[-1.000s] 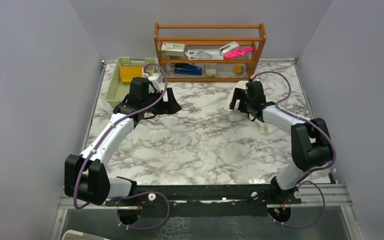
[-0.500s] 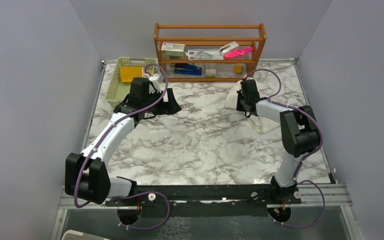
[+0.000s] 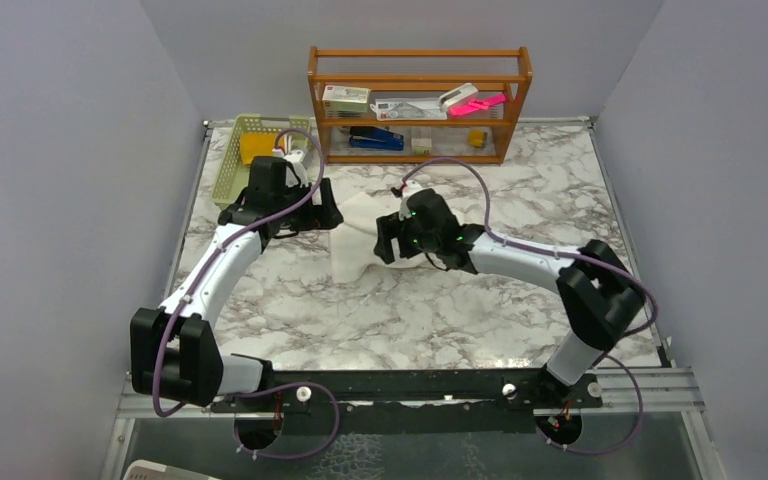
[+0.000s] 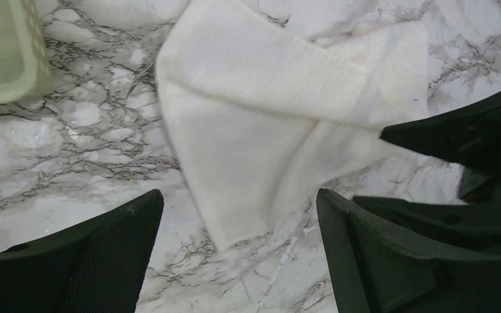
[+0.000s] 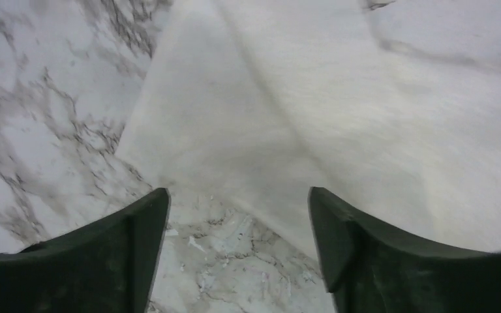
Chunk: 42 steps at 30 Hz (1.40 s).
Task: Roll the towels
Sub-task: Move the towel to the center of the board.
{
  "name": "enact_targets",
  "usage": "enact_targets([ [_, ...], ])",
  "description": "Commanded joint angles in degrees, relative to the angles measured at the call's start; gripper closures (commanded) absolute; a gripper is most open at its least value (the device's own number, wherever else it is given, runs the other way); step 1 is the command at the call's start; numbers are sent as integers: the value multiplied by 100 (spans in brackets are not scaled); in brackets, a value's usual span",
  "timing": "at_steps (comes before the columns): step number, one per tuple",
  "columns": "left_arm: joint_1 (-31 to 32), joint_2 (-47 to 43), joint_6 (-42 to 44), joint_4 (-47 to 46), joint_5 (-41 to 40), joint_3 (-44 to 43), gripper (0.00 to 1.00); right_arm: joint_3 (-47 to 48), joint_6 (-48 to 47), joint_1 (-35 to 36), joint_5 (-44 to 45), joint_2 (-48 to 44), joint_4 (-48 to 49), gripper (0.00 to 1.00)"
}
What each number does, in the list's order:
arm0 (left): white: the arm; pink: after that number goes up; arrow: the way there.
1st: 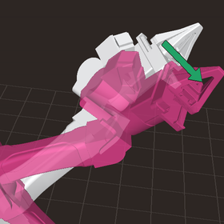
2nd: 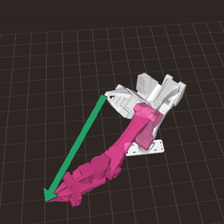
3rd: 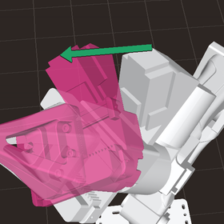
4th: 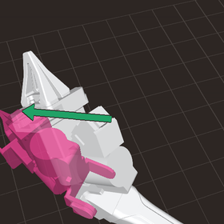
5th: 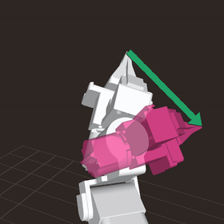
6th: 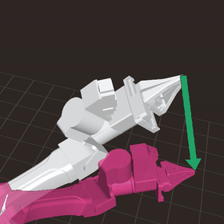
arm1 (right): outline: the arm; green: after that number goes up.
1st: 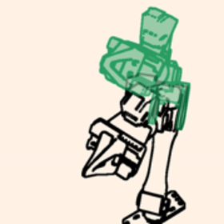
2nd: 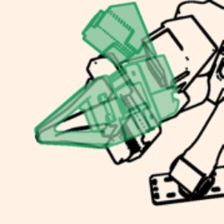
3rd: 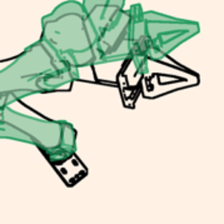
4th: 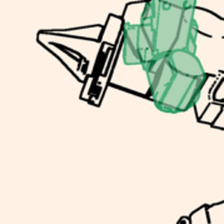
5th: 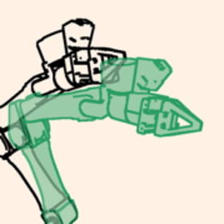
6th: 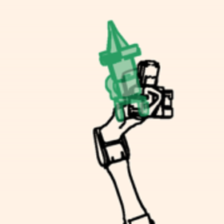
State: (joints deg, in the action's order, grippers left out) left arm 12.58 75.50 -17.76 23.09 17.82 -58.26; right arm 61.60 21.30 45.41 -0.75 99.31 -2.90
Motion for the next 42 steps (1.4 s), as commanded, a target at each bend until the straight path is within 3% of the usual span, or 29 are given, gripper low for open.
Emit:
enact_targets([
  [1,-154,114,96,83,32,-136,9,-542,-197,-367,224,-1115,498,4],
  [5,-125,603,-30,-36,299,-437,11,-1285,-60,-1165,-130,-2104,1172,0],
  [8,-80,910,-74,15,133,-522,16,-1432,132,-1910,-372,-2210,1272,0],
  [13,-36,974,-36,158,-291,-366,16,-435,-703,-2014,-419,-1054,315,13],
  [19,-16,1040,-411,-169,261,270,17,381,-1115,-2003,-1479,242,114,21],
  [24,102,1038,-630,-371,151,725,18,1067,-1206,-2001,-1597,1131,-321,28],
  [31,192,1143,-766,-411,19,772,18,1341,-1235,-2001,-1549,1679,-652,50],
  [33,331,1206,-1003,-626,-17,969,18,1310,-1202,-2001,-1497,1708,-657,67],
  [35,483,1219,-1301,-941,-112,1256,18,1250,-1158,-2008,-1491,1687,-611,96],
  [42,894,1267,-1808,-1612,-513,1641,19,819,-1062,-2058,-1267,511,-422,99],
])
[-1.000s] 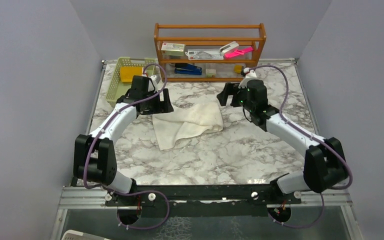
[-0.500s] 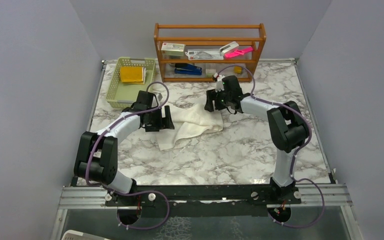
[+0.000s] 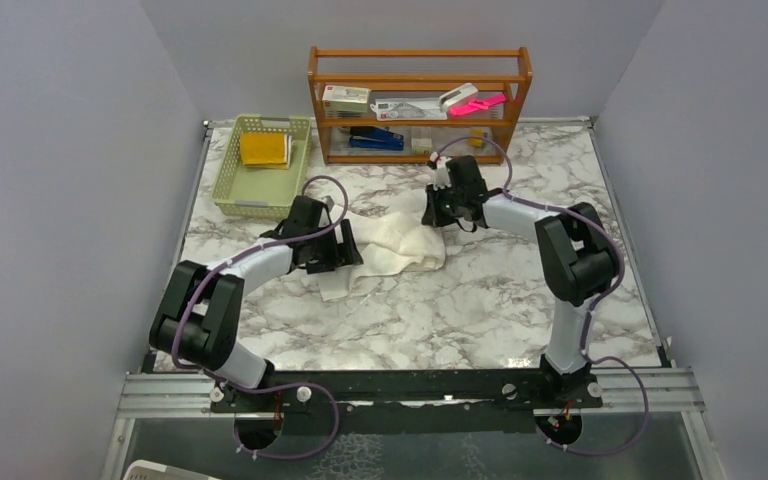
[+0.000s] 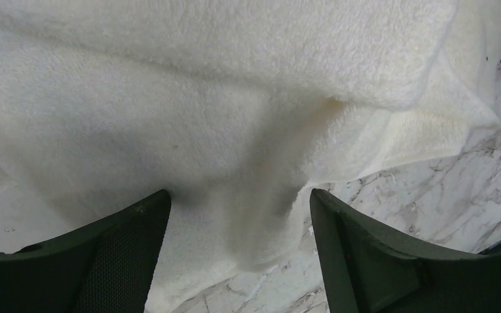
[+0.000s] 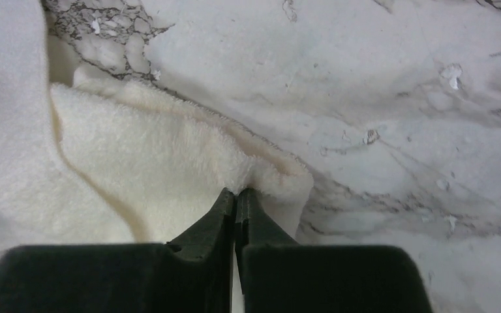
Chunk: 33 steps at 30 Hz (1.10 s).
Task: Roll the towels
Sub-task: Flatten out the towel at the center of the board.
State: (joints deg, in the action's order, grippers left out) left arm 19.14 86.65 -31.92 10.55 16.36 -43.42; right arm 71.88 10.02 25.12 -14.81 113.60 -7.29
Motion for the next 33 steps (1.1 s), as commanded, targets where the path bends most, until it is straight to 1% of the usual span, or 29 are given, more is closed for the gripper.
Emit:
enact_targets([
  [1,330,182,-408,-369,-412,113,19,-248,100,-74,113,-1159,-2,99],
  [5,783,424,-507,-485,-512,7,19,-209,88,-97,300,-2074,-72,99],
  [8,1049,627,-636,-706,-511,144,19,38,151,82,306,-2328,-134,99],
  [10,1124,675,-721,-882,-521,328,19,364,94,483,470,-2228,-221,99],
  [12,1130,617,-753,-951,-556,541,19,759,-26,957,557,-1938,-425,99],
  [13,1128,550,-742,-925,-591,613,19,904,-67,1086,523,-1791,-544,99],
  [14,1127,460,-718,-845,-667,657,19,985,-45,1126,432,-1686,-644,99],
  [16,1130,236,-629,-606,-869,692,18,825,86,1084,440,-1678,-577,99],
  [17,1122,134,-582,-483,-981,702,17,666,69,1015,424,-1754,-474,90],
  [18,1120,30,-526,-357,-1070,703,17,508,57,916,339,-1842,-390,65],
  [19,1114,-59,-468,-253,-1154,708,16,333,65,770,242,-1951,-293,47],
  [20,1103,-134,-438,-157,-1231,730,16,177,75,621,201,-2049,-216,32],
  [21,1094,-202,-419,-99,-1255,756,16,50,86,473,217,-2112,-167,24],
  [22,1073,-255,-406,-44,-1258,787,16,-41,95,312,249,-2144,-171,19],
  [23,1055,-311,-395,20,-1270,810,16,-100,115,177,247,-2148,-188,17],
  [26,1019,-499,-316,274,-1362,843,15,-285,265,-196,135,-1998,-49,17],
  [30,947,-858,-167,771,-1576,827,15,-102,209,-241,465,-1397,-83,19],
  [33,909,-1128,-151,989,-1627,880,14,214,124,-240,630,-796,-131,23],
])
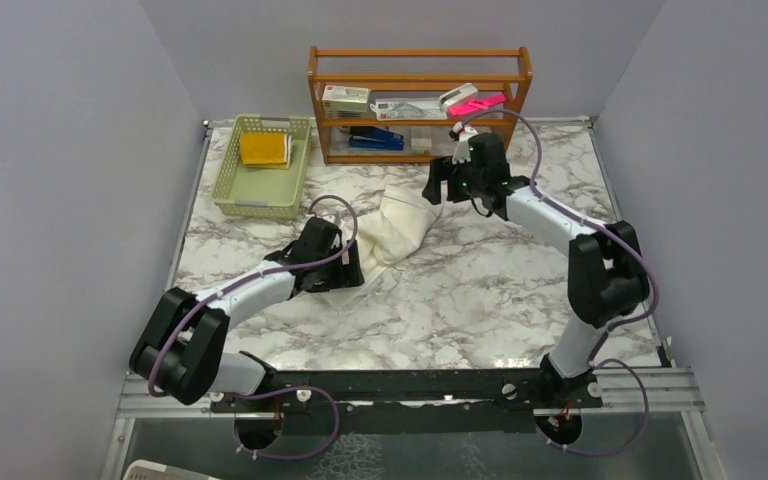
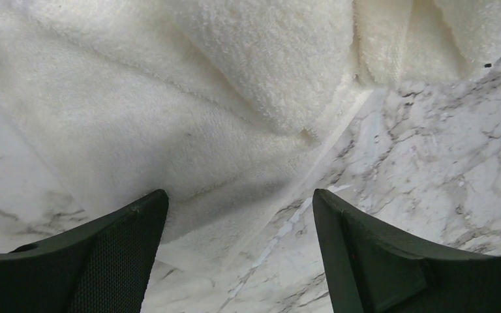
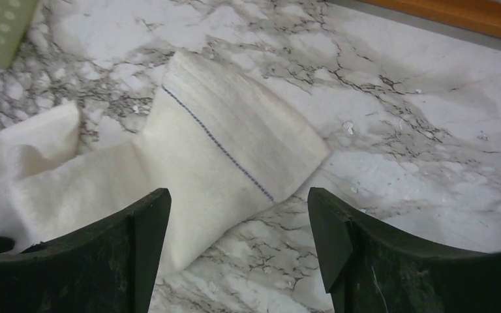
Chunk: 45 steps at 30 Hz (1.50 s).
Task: Roll the towels
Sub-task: Flatten out the towel at the center of the board.
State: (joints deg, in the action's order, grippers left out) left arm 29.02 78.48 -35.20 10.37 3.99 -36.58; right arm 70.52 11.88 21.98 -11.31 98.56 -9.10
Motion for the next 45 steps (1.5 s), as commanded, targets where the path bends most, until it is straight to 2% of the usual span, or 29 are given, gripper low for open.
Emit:
enact_targets([
  [1,-80,-374,155,1040,-368,221,14,488,-108,78,299,897,-18,25],
  [4,-89,-508,37,1064,-311,292,14,847,-186,79,363,1427,-120,32],
  [7,-89,-552,-36,1070,-284,331,14,1070,-318,85,408,1780,-177,42],
  [11,-88,-542,-32,1064,-280,306,14,1236,-540,164,876,2078,-415,53],
  [12,-89,-532,-19,1063,-284,286,14,1217,-574,166,925,2117,-442,61],
  [14,-85,-493,23,1082,-285,241,14,1130,-587,167,1208,2148,-523,89],
  [15,-88,-465,41,1093,-284,206,14,1069,-559,167,1363,2148,-561,98],
  [18,-85,-396,105,1123,-253,63,14,669,-486,112,1653,2003,-458,99],
  [21,-105,-357,151,1160,-217,-104,14,-172,53,-313,819,1400,82,99],
  [24,-185,-352,202,1196,-107,-269,14,-891,657,-1032,-147,733,666,99],
  [27,-328,-388,251,1208,39,-290,14,-1545,1259,-1709,-240,-63,1043,99],
  [30,-473,-420,344,1213,123,-270,14,-2710,2539,-2208,-121,-1193,2192,100],
  [33,-634,-400,524,1249,174,-347,14,-3050,2775,-2216,263,-1999,2305,99],
  [36,-737,-403,712,1315,302,-525,14,-2925,2418,-2204,23,-2208,2256,99],
  [37,-753,-418,754,1341,327,-606,14,-2786,2157,-2116,-190,-2099,2183,90],
  [39,-798,-449,839,1439,360,-808,14,-2146,1477,-1577,35,-1599,1314,50],
  [40,-824,-480,862,1477,376,-906,14,-1756,1137,-1175,409,-1228,792,38],
  [41,-847,-521,881,1511,393,-986,14,-1480,925,-800,832,-887,433,30],
  [42,-866,-561,893,1537,412,-1050,14,-1276,830,-495,1076,-541,166,27],
  [45,-940,-687,932,1638,429,-1143,14,-1204,863,-41,1127,124,168,27],
])
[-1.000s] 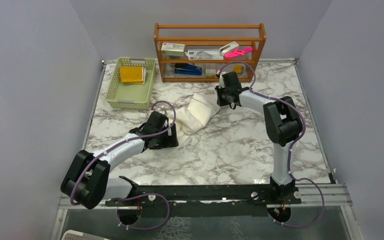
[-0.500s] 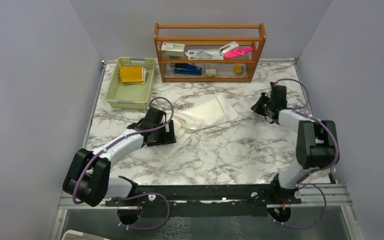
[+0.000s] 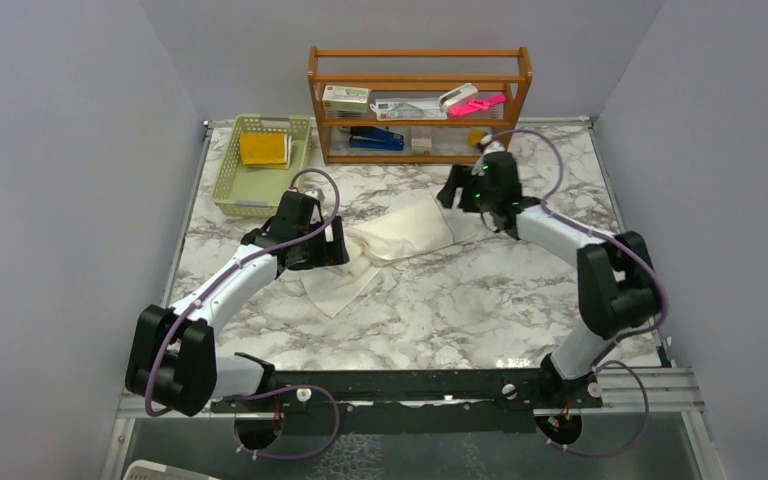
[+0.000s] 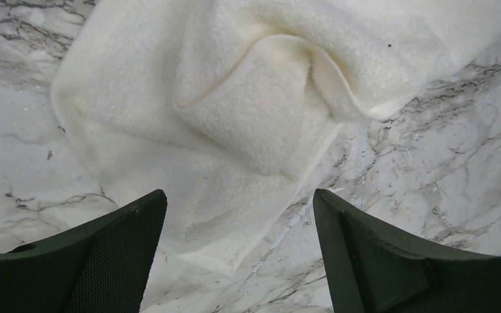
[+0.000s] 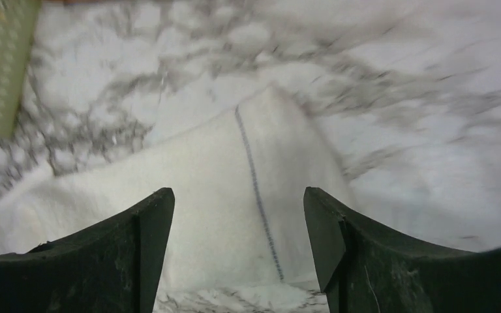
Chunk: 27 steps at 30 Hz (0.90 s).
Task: Roll the towels
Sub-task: Flatten out the towel at the center of the board.
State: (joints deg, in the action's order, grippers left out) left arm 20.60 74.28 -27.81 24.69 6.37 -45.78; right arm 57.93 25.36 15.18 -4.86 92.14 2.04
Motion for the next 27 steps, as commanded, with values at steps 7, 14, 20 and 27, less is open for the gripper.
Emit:
enact_targets([
  [7,-261,-543,230,345,222,-50,14,224,-611,900,794,1576,-893,34],
  [14,-336,-488,292,360,241,-20,14,44,-589,894,1060,1521,-944,99],
  [20,-468,-342,497,455,195,-138,14,-667,-60,724,1273,-427,-1581,99],
  [27,-676,-106,873,495,57,-380,14,-956,301,723,961,-2835,-2717,99],
])
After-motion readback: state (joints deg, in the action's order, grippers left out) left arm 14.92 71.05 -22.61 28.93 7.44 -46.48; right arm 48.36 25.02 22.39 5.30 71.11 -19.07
